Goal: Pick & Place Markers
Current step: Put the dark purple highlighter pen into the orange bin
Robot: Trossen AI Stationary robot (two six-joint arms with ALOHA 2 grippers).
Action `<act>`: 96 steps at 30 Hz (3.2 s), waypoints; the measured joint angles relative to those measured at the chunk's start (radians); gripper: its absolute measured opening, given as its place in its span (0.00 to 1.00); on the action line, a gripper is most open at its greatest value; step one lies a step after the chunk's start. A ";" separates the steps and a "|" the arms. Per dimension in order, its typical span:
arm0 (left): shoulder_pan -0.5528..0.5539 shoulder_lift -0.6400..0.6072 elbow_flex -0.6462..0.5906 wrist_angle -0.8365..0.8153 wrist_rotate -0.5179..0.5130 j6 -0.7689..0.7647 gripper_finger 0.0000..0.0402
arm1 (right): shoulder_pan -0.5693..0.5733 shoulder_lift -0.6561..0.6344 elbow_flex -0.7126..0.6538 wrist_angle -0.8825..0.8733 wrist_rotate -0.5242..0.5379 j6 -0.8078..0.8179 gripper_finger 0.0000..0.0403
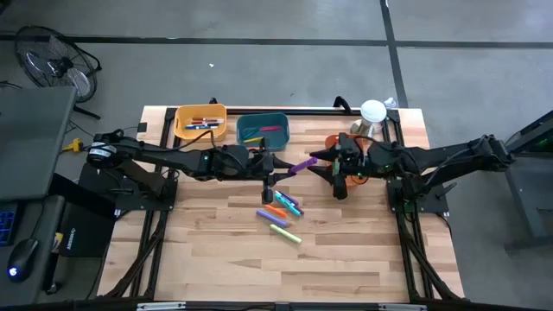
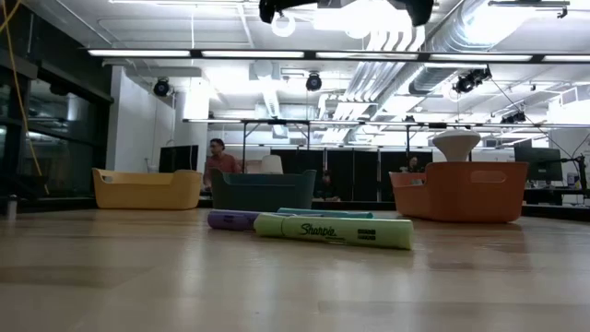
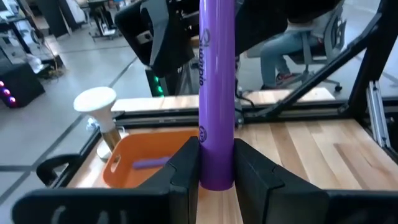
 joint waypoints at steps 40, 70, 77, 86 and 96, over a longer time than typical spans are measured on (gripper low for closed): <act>-0.002 0.001 0.000 0.053 0.043 -0.012 0.16 | -0.001 0.237 0.000 0.491 -0.104 -0.074 0.29; -0.002 -0.006 0.000 0.040 0.040 -0.080 0.77 | -0.009 0.236 0.000 0.458 -0.105 -0.118 0.12; -0.002 -0.056 0.000 -0.052 0.023 -0.084 0.78 | -0.048 0.233 0.000 0.370 -0.100 -0.071 0.12; -0.002 -0.152 0.001 -0.236 -0.071 -0.087 0.78 | -0.122 0.149 0.000 0.140 -0.099 0.003 0.12; 0.013 -0.203 0.001 -0.356 -0.098 -0.109 0.67 | -0.235 0.024 0.000 -0.176 -0.083 0.151 0.12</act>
